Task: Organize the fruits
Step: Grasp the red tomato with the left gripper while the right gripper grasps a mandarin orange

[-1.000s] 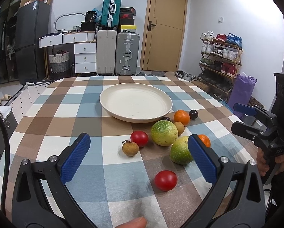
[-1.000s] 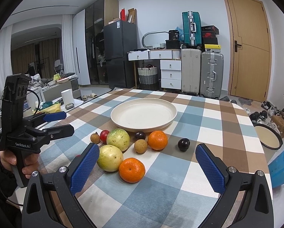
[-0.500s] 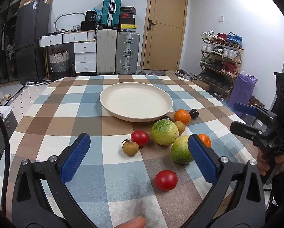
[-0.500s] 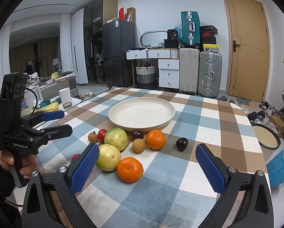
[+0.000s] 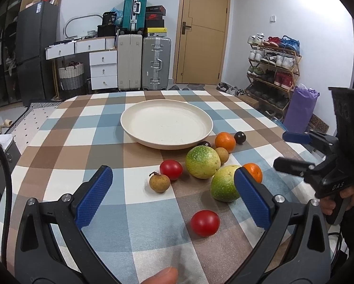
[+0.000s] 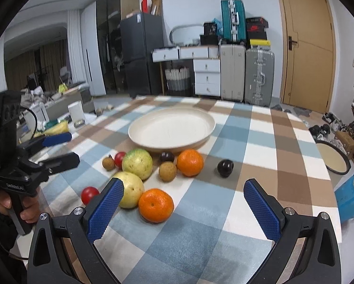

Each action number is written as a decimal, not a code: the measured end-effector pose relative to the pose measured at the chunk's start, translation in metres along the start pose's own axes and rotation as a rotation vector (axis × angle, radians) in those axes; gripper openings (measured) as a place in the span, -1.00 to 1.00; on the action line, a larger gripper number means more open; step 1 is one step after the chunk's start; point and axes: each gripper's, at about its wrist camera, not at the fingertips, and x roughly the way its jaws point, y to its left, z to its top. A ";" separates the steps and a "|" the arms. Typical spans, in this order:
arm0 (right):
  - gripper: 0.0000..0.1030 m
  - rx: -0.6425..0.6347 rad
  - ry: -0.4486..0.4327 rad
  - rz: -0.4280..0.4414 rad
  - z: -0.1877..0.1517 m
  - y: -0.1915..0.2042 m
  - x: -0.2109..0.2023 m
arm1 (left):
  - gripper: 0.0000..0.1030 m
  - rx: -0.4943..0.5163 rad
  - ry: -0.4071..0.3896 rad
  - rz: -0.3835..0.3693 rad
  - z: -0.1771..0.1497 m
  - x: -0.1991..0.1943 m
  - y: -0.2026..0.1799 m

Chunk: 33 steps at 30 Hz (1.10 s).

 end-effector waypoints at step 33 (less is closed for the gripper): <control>0.04 -0.098 0.285 0.074 -0.009 0.024 0.054 | 0.47 0.114 0.353 -0.135 -0.025 0.047 -0.021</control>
